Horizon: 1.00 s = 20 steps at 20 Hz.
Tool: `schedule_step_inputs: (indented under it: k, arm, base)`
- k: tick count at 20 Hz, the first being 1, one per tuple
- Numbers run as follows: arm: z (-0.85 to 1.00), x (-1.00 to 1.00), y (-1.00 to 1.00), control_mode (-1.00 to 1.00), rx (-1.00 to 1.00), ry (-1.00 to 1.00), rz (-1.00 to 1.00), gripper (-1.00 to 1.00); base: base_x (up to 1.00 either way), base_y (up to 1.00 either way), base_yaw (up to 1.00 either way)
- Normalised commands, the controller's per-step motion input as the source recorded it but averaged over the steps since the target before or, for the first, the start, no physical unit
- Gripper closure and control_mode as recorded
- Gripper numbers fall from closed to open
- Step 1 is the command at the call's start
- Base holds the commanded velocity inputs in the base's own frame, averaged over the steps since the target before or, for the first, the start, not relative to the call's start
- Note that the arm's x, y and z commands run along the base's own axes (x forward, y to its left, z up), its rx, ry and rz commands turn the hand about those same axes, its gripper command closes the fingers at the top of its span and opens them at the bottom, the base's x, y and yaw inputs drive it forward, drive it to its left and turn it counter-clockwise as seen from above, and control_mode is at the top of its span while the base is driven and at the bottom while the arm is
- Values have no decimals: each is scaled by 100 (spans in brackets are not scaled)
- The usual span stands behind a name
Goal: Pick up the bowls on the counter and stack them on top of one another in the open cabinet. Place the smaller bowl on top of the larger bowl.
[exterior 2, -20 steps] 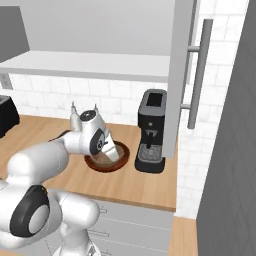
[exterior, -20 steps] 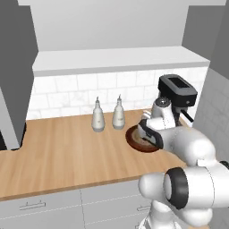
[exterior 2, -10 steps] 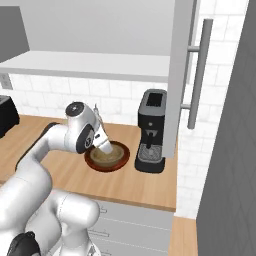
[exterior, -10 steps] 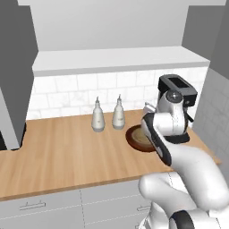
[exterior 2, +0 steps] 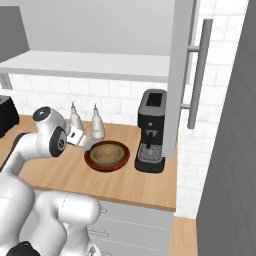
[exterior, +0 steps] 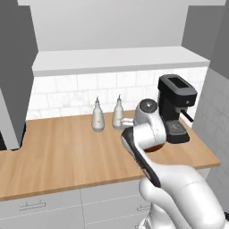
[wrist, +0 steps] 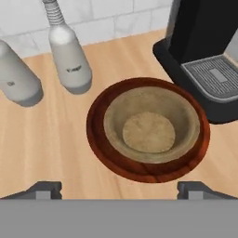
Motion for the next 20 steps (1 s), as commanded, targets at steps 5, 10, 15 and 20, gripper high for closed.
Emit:
schedule_step_inputs:
  k: [5,10,15,20]
  arm:
    - [-33,1,33,-100,-35,21,11,-100]
    - [-30,19,6,-100,-28,10,9,-100]
    - [-21,38,-17,-100,-20,17,12,-100]
    - [-35,17,-2,-100,-20,8,10,-100]
  base:
    - [0,0,0]
    - [0,0,0]
    - [0,0,0]
    - [0,0,0]
